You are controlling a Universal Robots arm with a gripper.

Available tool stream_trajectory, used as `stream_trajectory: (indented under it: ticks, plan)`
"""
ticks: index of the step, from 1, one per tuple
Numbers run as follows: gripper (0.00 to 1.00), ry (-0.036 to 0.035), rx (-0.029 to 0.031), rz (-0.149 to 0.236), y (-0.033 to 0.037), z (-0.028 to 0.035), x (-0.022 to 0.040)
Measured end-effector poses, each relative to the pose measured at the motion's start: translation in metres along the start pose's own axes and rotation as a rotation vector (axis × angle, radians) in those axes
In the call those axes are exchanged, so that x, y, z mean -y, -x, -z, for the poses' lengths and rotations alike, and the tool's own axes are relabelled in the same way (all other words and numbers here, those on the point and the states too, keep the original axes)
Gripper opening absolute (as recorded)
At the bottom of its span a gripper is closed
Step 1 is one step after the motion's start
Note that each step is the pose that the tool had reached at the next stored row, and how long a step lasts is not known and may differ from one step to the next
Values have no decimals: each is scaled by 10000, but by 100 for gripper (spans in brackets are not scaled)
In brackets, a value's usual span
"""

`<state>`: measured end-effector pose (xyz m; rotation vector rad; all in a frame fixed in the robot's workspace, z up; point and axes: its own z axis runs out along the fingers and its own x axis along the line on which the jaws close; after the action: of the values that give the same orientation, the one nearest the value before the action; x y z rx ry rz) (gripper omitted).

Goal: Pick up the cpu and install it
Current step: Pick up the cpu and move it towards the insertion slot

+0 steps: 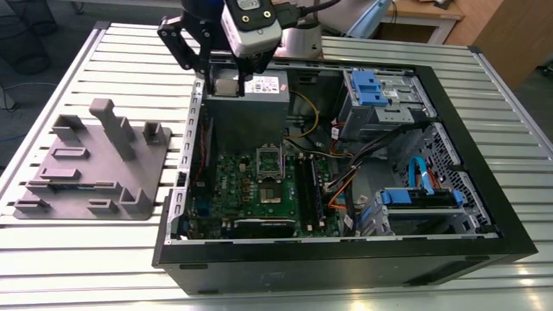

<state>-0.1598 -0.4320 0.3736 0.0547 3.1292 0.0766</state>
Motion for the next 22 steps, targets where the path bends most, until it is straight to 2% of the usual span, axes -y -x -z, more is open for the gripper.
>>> stream_trajectory:
  ticks: [6, 14, 22]
  plan:
    - [47, 0, 0, 0, 17, -95, 31]
    - [47, 7, 1, -1, 42, -217, 128]
    - [47, 11, -8, -1, 103, -305, 188]
